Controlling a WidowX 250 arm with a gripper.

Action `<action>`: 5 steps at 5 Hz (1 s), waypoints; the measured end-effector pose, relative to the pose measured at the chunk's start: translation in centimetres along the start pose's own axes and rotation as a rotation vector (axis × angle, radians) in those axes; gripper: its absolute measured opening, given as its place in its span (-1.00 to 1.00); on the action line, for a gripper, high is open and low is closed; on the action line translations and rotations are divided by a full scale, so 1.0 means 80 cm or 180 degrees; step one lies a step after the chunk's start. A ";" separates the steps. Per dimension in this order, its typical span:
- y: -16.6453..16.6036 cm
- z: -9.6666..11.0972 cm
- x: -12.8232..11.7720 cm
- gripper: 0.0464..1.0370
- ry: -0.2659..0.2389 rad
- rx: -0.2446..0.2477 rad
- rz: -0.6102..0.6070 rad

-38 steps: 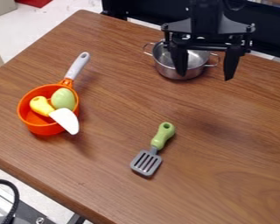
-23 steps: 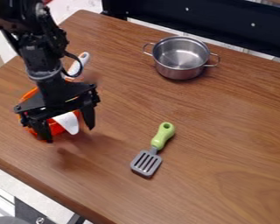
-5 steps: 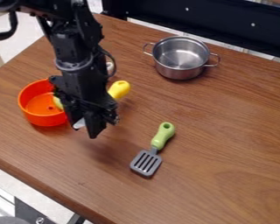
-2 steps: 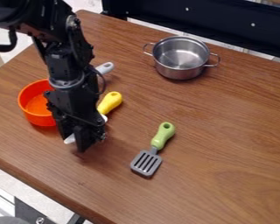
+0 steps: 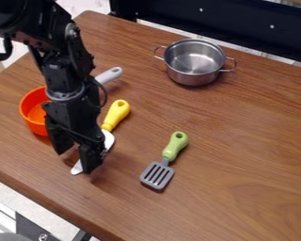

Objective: Put the yellow knife in between the orange pot and green spatula

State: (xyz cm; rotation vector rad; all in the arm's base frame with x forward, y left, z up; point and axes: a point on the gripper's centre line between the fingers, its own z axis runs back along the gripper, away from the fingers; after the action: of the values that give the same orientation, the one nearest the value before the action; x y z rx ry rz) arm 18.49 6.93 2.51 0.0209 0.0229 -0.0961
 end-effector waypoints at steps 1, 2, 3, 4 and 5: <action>-0.001 0.000 0.001 0.92 0.0003 0.0010 0.0112; -0.006 0.009 0.004 0.92 0.0060 -0.0140 0.0262; -0.012 0.020 0.009 0.92 0.0122 -0.0270 0.0412; -0.017 0.040 0.018 0.92 -0.0068 -0.0223 0.0627; -0.033 0.069 0.028 0.92 -0.0210 -0.0252 0.0899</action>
State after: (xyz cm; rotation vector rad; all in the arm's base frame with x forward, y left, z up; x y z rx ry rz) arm 20.63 3.97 7.96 -0.0580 -0.0423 0.1866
